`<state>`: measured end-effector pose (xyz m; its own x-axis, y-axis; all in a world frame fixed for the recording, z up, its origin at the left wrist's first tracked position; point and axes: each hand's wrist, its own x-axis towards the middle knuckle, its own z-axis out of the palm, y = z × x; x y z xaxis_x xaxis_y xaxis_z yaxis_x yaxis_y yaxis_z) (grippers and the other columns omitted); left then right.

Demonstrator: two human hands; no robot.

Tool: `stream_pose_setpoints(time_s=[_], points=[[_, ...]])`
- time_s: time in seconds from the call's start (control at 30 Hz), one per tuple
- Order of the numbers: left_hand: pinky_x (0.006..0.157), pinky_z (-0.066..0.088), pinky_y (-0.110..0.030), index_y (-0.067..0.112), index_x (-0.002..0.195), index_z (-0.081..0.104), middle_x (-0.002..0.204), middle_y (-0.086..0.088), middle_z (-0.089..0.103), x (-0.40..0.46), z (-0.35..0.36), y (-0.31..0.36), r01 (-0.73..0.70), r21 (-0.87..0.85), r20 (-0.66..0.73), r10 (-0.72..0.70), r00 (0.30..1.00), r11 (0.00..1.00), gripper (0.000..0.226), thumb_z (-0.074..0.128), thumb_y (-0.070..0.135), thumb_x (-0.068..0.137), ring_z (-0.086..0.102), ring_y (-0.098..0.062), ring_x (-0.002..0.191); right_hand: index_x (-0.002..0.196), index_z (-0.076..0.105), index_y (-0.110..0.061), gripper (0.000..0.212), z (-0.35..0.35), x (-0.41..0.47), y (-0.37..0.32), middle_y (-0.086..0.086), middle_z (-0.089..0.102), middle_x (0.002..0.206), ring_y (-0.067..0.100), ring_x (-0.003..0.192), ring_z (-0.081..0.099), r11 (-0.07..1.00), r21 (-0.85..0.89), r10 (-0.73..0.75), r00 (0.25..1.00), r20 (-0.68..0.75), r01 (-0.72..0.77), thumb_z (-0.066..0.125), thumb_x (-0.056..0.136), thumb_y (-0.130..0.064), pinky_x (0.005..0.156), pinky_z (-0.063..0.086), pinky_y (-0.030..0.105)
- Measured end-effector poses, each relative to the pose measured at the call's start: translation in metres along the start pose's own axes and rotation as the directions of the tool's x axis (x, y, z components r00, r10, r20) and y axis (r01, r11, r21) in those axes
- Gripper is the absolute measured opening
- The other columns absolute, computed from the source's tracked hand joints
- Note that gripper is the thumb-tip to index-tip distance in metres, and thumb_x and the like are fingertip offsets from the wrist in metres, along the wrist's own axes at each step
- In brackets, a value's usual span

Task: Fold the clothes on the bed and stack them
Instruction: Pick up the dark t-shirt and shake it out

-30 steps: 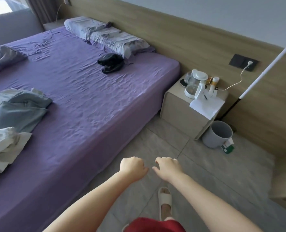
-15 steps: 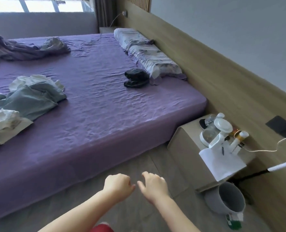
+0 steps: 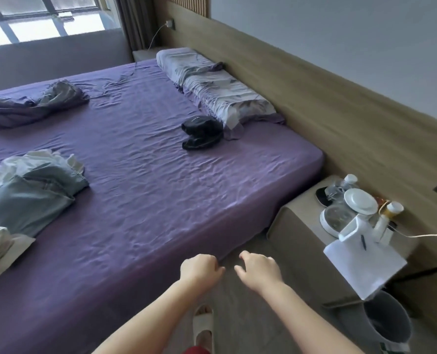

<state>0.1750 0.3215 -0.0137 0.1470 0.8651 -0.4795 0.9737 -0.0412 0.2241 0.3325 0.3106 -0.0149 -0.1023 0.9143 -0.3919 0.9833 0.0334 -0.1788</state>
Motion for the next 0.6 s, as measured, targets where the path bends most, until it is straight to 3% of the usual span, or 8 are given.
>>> stream_pose_setpoints(time_s=[0.3, 0.6], points=[[0.083, 0.045, -0.029, 0.024, 0.106, 0.065, 0.113, 0.006, 0.065, 0.098, -0.048, -0.024, -0.014, -0.072, 0.050, 0.018, 0.999, 0.997, 0.033, 0.047, 0.047, 0.089, 0.060, -0.018, 0.106, 0.125, 0.050, -0.020, 0.036, -0.032, 0.093, -0.003, 0.000, 0.058, 0.123, 0.022, 0.113, 0.054, 0.996, 0.038, 0.083, 0.996, 0.027, -0.084, 0.039, 0.095, -0.038, 0.092, 0.038, 0.032], [0.083, 0.046, -0.029, 0.020, 0.107, 0.064, 0.117, -0.001, 0.063, 0.166, -0.069, -0.019, 0.144, -0.093, 0.097, -0.135, 0.986, 0.985, 0.032, 0.045, 0.040, 0.090, 0.060, -0.023, 0.108, 0.130, 0.046, -0.020, 0.040, -0.061, 0.186, 0.012, 0.002, 0.053, 0.131, 0.025, 0.120, 0.050, 0.999, 0.033, -0.015, 0.984, 0.177, 0.009, 0.041, 0.094, -0.034, 0.096, 0.040, 0.033]])
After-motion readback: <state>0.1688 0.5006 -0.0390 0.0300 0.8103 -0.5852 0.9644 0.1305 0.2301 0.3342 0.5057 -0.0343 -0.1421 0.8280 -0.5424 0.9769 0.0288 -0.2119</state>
